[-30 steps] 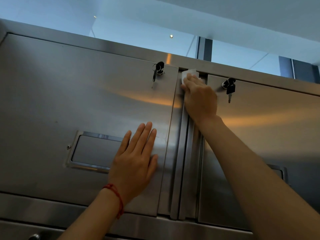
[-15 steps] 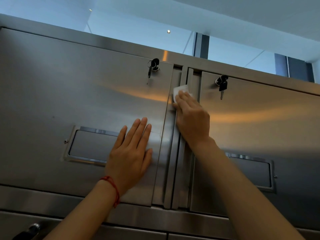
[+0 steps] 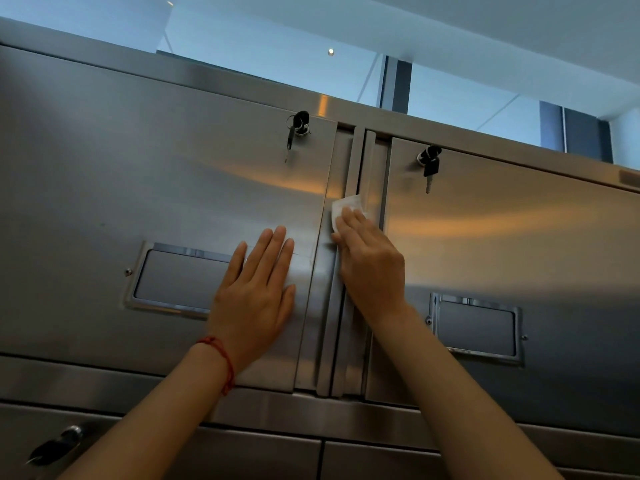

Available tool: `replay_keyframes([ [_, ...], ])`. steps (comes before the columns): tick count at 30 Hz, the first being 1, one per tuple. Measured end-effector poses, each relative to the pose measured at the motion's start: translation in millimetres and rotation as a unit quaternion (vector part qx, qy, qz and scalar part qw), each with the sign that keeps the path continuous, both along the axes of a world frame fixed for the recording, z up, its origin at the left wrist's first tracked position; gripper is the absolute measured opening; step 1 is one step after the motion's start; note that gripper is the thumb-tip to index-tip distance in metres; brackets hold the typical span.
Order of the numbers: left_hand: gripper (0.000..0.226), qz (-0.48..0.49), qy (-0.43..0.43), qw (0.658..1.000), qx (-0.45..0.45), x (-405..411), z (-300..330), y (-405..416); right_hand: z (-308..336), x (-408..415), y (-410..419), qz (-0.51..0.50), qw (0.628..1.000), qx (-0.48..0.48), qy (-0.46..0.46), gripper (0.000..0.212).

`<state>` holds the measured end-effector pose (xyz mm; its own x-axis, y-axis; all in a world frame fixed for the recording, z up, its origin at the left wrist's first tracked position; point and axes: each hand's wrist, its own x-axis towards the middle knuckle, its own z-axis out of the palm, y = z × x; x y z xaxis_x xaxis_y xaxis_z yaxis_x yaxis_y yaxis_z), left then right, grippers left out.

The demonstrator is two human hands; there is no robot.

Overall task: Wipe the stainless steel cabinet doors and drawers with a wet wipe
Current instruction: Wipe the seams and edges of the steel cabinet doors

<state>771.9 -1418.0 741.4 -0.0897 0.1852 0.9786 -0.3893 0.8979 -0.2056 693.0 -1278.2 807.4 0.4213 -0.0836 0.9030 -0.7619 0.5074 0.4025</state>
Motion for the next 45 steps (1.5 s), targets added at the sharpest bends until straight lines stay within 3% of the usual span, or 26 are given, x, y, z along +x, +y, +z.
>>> replay_keyframes([
  [17, 0.054, -0.021, -0.060, 0.998, 0.024, 16.7, -10.1, 18.1, -54.9, 12.3, 12.5, -0.028, 0.999, 0.033, -0.016, 0.024],
  [31, 0.053, -0.074, -0.100, 0.992, 0.008, 21.1, -49.9, 32.7, -90.5, 36.2, 33.4, -0.024, 0.988, 0.100, -0.114, 0.027],
  [45, 0.052, -0.099, -0.118, 0.987, 0.036, 34.9, -94.7, 78.7, -145.2, 36.5, 96.9, -0.042, 0.994, 0.095, -0.046, 0.025],
])
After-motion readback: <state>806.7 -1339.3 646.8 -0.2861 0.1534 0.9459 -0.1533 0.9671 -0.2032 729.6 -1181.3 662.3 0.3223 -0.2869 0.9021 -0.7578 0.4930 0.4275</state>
